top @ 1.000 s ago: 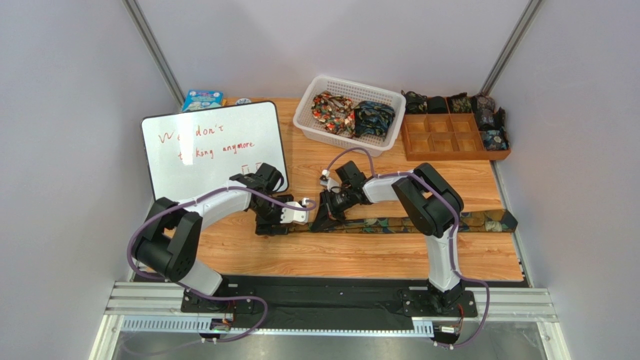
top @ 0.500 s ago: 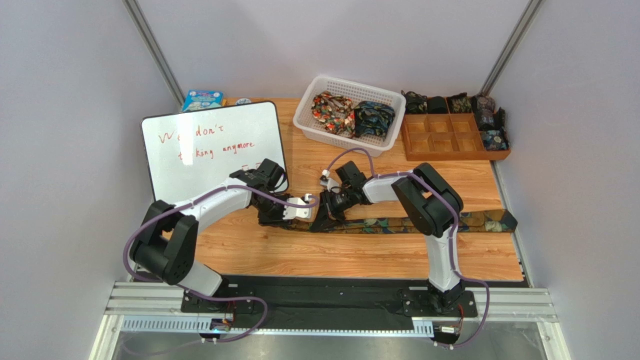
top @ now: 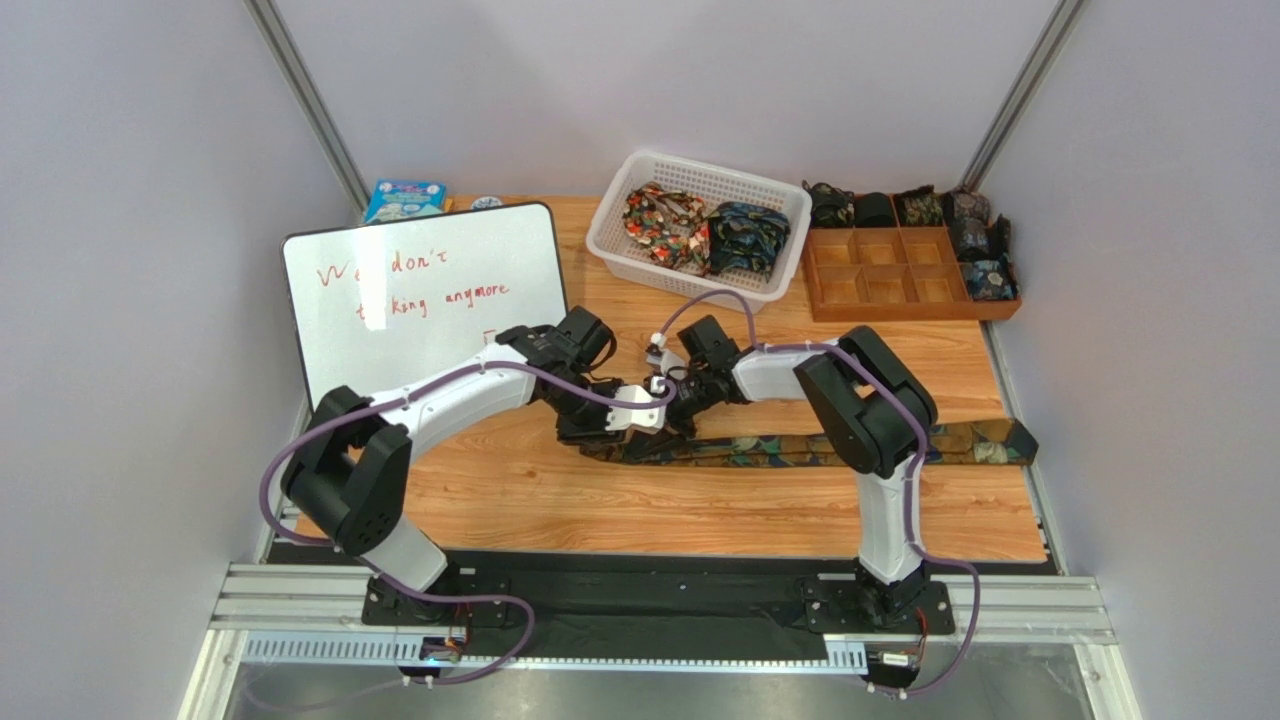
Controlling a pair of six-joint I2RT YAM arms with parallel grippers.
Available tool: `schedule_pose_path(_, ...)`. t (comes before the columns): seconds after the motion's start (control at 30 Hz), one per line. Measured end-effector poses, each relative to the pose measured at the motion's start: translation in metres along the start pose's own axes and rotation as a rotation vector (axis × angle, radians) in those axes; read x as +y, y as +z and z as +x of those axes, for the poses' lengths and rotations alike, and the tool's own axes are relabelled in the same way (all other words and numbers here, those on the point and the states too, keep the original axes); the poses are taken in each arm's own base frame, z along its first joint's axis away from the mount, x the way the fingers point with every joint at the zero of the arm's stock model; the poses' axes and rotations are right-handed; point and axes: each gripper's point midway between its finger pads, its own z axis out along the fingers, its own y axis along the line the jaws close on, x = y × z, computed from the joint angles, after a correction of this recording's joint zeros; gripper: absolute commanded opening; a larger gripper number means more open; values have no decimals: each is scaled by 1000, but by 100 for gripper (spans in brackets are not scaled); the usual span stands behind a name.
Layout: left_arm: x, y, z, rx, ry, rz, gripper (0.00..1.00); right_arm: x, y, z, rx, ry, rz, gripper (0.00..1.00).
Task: Roll the ties
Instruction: Roll the tie at the center of the board.
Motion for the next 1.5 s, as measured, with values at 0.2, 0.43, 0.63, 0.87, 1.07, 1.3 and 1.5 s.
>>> schedule_pose_path(0.2, 4, 10, -5, 2, -36, 22, 43, 18, -42, -15, -82, -25, -19, 35)
schedule_pose_path(0.43, 5, 17, -20, -13, -42, 28, 44, 18, -62, -12, -106, -18, -37, 46)
schedule_pose_path(0.63, 5, 34, -22, -4, -72, 49, 43, 11, -57, -4, -95, 22, -47, 45)
schedule_pose_path(0.87, 6, 51, -22, 8, -119, 69, 41, 14, -49, -14, -113, 25, -83, 42)
schedule_pose_path(1.07, 13, 50, -28, -8, -128, 49, 40, 15, -30, -7, -76, 38, -88, 40)
schedule_pose_path(1.3, 11, 50, -27, -5, -140, 53, 43, 9, -19, -6, -57, 65, -84, 15)
schedule_pose_path(1.5, 11, 50, -29, -13, -135, 56, 69, 11, -18, -7, -57, 49, -79, 0)
